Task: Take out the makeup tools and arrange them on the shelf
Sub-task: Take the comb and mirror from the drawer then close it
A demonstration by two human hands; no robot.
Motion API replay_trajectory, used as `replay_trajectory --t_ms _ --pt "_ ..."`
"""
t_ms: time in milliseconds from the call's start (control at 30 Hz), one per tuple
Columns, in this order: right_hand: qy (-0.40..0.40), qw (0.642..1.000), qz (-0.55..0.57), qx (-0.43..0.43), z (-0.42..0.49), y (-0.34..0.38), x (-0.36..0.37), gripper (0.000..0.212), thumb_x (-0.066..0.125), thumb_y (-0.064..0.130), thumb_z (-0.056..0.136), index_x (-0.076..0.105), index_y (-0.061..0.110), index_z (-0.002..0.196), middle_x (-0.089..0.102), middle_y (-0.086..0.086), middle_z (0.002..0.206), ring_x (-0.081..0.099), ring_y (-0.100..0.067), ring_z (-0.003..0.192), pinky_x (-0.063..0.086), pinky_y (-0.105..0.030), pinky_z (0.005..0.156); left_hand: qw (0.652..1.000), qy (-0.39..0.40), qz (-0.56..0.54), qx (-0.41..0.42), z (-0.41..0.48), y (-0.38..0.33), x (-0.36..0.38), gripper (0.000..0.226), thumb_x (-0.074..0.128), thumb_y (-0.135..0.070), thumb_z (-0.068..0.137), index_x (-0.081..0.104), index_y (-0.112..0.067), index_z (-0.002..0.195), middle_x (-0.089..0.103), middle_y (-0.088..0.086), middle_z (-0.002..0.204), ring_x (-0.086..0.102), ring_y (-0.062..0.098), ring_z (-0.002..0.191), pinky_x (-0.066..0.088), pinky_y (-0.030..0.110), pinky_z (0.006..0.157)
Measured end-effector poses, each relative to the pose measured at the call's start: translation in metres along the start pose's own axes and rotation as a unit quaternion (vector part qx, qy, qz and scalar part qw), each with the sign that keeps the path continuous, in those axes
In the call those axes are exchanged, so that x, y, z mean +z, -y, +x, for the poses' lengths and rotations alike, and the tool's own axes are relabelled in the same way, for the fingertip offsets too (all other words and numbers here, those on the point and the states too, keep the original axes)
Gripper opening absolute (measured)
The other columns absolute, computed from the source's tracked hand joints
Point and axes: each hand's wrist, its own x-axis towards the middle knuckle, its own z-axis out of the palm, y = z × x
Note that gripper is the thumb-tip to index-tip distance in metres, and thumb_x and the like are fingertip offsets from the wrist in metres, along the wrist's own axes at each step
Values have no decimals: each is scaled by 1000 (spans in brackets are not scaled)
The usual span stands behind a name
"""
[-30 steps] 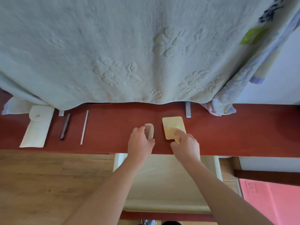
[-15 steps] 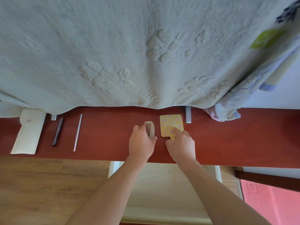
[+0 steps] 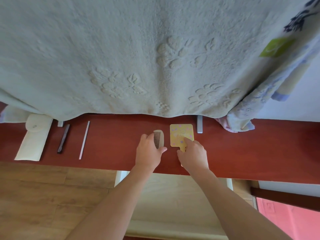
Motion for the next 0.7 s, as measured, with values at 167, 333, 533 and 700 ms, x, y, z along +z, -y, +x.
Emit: replay_trajectory --t_ms 167,333,533,700 --pt "-29 999 13 -11 -13 -7 -6 49 62 29 89 52 19 135 60 -2 109 60 -20 97 49 -30 83 1000 -16 -8 4 -13 6 -11 73 79 -44 77 53 -11 136 54 3 115 60 23 105 51 36 87" --pt "-41 997 -39 -53 -49 -15 -4 46 61 33 88 54 20 131 56 1 118 53 -20 108 49 -34 86 997 -50 30 56 -47 20 -19 70 77 -47 79 54 -13 136 56 2 121 54 23 113 47 36 86" --pt "-54 985 -123 -113 -114 -35 2 48 56 33 91 51 14 134 50 -3 136 43 -25 125 38 -36 105 985 -52 76 149 -106 56 -25 67 76 -40 82 56 -6 136 50 12 145 43 30 136 34 41 111" --pt "-34 984 -141 -105 -168 -55 14 52 51 38 93 43 16 140 45 -2 141 39 -24 129 36 -35 107 980 5 108 166 -157 89 -28 67 57 -49 94 39 -16 149 31 3 159 27 22 147 23 37 118"
